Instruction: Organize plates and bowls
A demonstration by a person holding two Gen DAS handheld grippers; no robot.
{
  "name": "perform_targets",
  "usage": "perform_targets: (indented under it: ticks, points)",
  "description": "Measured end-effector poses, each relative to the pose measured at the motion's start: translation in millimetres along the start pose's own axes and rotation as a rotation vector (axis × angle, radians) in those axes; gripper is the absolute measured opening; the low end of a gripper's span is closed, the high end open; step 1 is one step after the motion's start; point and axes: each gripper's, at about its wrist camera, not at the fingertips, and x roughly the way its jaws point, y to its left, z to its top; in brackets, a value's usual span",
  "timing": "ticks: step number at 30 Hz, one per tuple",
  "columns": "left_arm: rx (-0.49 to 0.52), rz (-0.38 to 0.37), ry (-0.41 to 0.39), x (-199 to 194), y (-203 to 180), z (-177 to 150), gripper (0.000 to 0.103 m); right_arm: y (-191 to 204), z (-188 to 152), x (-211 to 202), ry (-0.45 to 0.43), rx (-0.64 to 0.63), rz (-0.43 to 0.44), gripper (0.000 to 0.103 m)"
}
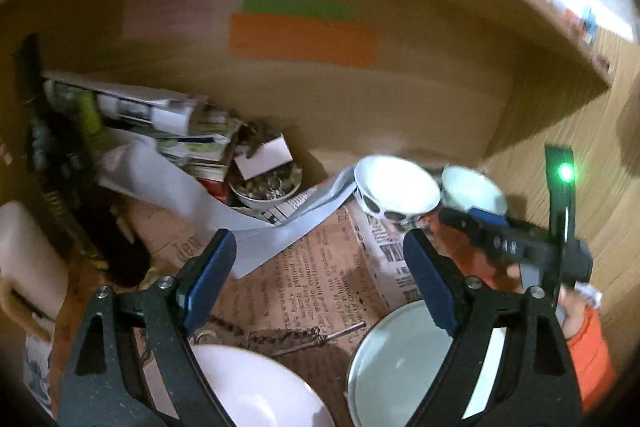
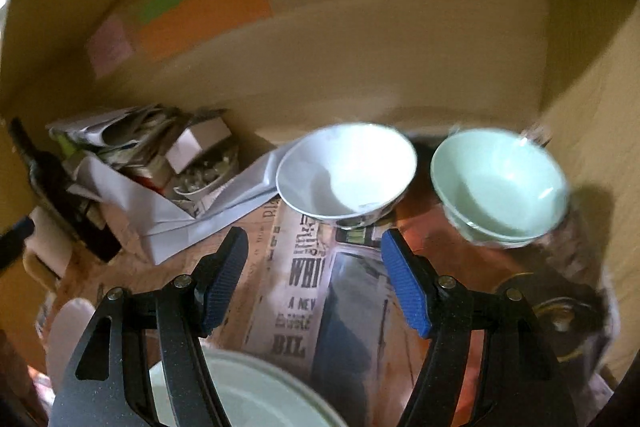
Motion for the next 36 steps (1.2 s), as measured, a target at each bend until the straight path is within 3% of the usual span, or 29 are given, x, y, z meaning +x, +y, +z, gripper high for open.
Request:
perform_targets:
  ticks: [6, 12, 17, 20, 22, 24, 30, 36]
  points:
    - [0.022, -0.018, 0.084, 37, -8, 6, 0.086, -21, 16, 41, 0.083, 0.092, -0.005, 0.066]
    - [0.034, -0.016, 0.109, 59, -10, 12, 0.086, -42, 20, 76, 0.176, 0.196, 0.010, 0.051]
    - [0.037, -0.012, 0.132, 72, -11, 14, 0.086, -50, 20, 88, 0.197, 0.227, 0.002, 0.050]
    - [0.035, -0.007, 0.160, 85, -11, 16, 0.086, -52, 21, 92, 0.207, 0.213, -0.006, 0.045]
    - [0.030, -0.005, 0.180, 94, -11, 16, 0.086, -58, 22, 90, 0.207, 0.215, 0.003, 0.033]
    - [0.025, 0.000, 0.198, 101, -11, 17, 0.086, -65, 22, 88, 0.214, 0.222, 0.023, 0.027]
    - [0.026, 0.031, 0.246, 123, -14, 18, 0.086, -62, 16, 79, 0.232, 0.145, 0.046, 0.025]
    - [0.028, 0.070, 0.292, 146, -16, 18, 0.086, -44, 2, 66, 0.305, 0.020, 0.119, 0.025]
